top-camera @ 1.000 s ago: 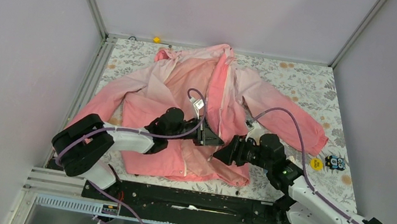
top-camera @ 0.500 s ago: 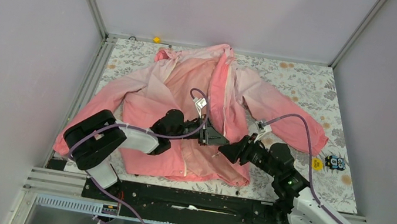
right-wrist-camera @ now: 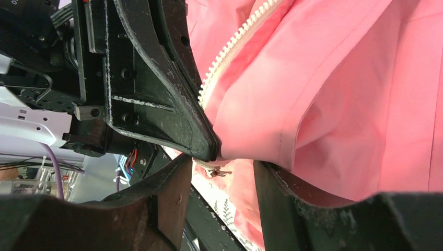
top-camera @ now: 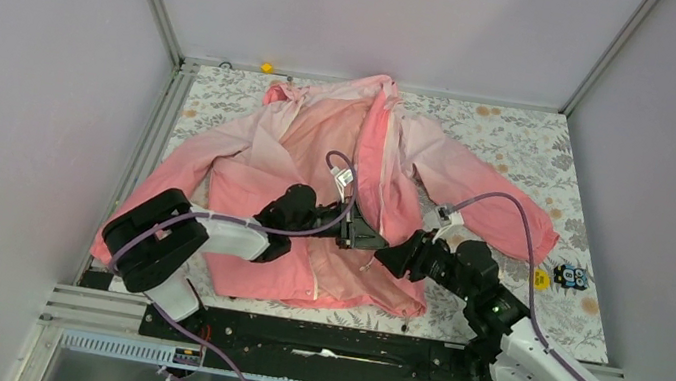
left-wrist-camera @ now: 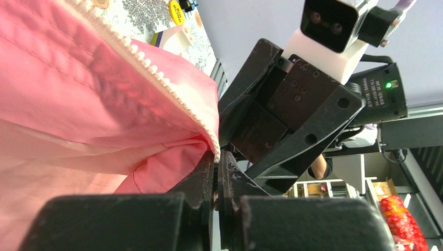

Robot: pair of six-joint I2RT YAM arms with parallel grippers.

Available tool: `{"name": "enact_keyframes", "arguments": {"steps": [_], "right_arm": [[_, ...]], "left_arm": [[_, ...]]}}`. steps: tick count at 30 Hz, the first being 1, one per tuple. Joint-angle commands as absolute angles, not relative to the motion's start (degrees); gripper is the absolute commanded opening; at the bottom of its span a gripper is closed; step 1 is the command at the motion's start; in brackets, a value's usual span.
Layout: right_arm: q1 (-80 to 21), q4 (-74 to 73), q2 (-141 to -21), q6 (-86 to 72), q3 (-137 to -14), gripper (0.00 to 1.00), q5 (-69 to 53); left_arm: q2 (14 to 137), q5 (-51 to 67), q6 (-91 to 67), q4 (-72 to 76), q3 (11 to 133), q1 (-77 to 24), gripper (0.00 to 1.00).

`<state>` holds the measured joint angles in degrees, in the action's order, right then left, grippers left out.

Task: Zip up the jacket

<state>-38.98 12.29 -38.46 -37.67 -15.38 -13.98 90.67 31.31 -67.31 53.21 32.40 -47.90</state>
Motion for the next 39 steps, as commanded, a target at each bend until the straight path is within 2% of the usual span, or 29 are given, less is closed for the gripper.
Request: {"name": "enact_keyframes", "arguments": {"steps": [1, 6, 9, 11, 15, 19, 24, 27, 31, 34, 35, 37, 38, 39], "right_arm": [[-38.22, 7.82, -37.57, -36.39, -21.15, 0.55, -13.73], [-34.40, 9.78, -39.20, -43.32, -23.51, 0.63, -21.25], [-32.27, 9.77, -39.49, -49.02, -23.79, 0.73, -21.84], [-31.03, 9.96, -39.96, -52.27, -23.52, 0.76, -22.48], [-29.64, 14.22, -42.60, -57.95, -21.50, 0.75, -25.91], [-29.36, 27.34, -45.77, -66.52, -17.45, 0.73, -30.16], [-29.34, 29.13, -49.21, -67.67, -17.54, 0.71, -30.72], [-29.36, 31.59, -50.82, -68.88, -17.34, 0.58, -31.34], [-29.27, 32.07, -51.00, -69.45, -16.66, 0.45, -28.62], [-29.25, 34.02, -50.86, -70.70, -15.81, 0.23, -25.92], [-29.24, 34.25, -50.58, -71.02, -15.61, 0.17, -24.64], [-29.26, 34.16, -49.87, -70.83, -15.46, 0.05, -22.18], [-29.26, 33.48, -49.48, -70.72, -15.53, 0.00, -21.01], [-29.22, 32.11, -49.18, -70.37, -15.98, 0.00, -19.97]], "left_arm": [[86.69, 35.56, -61.71, 49.49, 35.93, -48.03, 0.00], [85.22, 37.67, -59.27, 47.87, 35.20, -47.39, 0.00], [84.17, 37.20, -57.08, 44.86, 34.48, -47.42, 0.00], [83.83, 37.25, -56.96, 45.74, 33.37, -47.46, 0.00], [84.65, 38.46, -57.98, 50.88, 31.98, -47.46, 0.00], [86.57, 39.64, -58.29, 54.51, 32.10, -47.55, 0.00], [89.03, 40.88, -58.51, 56.92, 33.10, -48.25, 0.00], [89.55, 40.53, -57.03, 54.78, 33.99, -48.62, 0.00], [89.20, 40.66, -56.40, 54.91, 33.63, -48.65, 0.00], [88.18, 39.89, -55.49, 53.39, 33.02, -48.73, 0.01], [87.54, 39.27, -54.96, 52.09, 32.74, -48.77, 0.06], [85.40, 36.68, -53.51, 48.50, 31.77, -48.78, 0.22], [84.02, 35.35, -52.78, 47.12, 31.05, -48.78, 0.25], [82.53, 33.67, -52.01, 45.64, 30.28, -48.86, 0.30]]}}
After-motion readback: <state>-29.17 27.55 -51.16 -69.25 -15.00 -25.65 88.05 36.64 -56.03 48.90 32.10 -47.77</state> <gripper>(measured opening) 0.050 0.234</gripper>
